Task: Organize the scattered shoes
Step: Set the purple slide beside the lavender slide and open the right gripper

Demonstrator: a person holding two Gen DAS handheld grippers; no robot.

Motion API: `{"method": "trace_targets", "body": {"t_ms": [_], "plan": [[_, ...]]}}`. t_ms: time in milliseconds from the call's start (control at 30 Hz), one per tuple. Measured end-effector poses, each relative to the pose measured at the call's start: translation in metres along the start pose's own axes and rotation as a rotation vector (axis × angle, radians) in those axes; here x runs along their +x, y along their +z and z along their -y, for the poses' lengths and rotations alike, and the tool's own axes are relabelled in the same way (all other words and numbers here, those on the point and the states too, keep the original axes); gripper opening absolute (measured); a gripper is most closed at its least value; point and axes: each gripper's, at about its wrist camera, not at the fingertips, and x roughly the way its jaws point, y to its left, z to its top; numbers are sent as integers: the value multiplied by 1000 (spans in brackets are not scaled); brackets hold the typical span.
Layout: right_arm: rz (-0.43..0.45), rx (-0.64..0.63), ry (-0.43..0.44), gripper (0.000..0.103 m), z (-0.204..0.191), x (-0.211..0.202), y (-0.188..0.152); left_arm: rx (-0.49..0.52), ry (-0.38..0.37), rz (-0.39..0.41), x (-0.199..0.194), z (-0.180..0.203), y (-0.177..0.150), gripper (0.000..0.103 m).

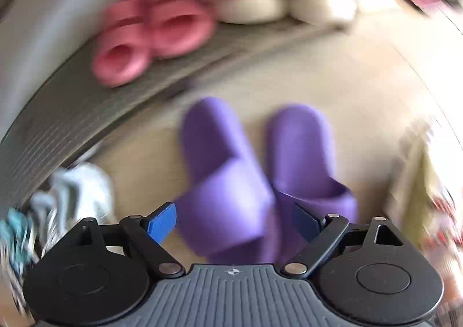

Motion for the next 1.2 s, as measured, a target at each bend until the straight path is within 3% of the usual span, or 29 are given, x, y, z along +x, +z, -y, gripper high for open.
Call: {"method": "trace_targets", "body": {"t_ms": [133, 200, 233, 433, 533, 600, 700, 733, 833, 900, 1033, 1133, 1200], "plan": [[3, -232, -85, 89, -40, 31, -11, -11, 25, -21, 3, -6, -1, 77], [-21, -405, -193, 91, -61, 55, -23, -16, 37, -31, 5, -9, -2, 77], [-40, -498, -267, 98, -69, 69, -29, -19, 44, -37, 5, -11, -2, 77], [-72, -563, -271, 94, -64, 73, -34, -38, 67, -56, 9, -18, -3, 77], [-24, -543, -127, 93, -65, 62, -32, -41, 61, -54, 8, -19, -2, 77], [-23, -509, -111, 93, -63, 62, -32, -36, 59, -52, 8, -18, -2, 77], [-59, -418, -172, 94, -52, 72, -30, -24, 55, -45, 3, -16, -3, 77], [-90, -365, -182, 98, -44, 75, -29, -21, 54, -43, 3, -16, -3, 77], [-152, -220, -160, 98, -25, 72, -26, -34, 61, -35, -1, -20, -4, 77], [-142, -149, -150, 98, -20, 61, -24, -50, 59, -34, -4, -22, -5, 77], [-100, -65, -151, 98, -17, 24, -16, 25, 56, -56, -19, -21, -17, 78], [-28, -69, -205, 98, -18, -7, -7, 94, 119, -69, -37, -26, -34, 82], [20, -77, -222, 98, -18, -27, -5, 71, 153, -52, -48, -32, -42, 84]]}}
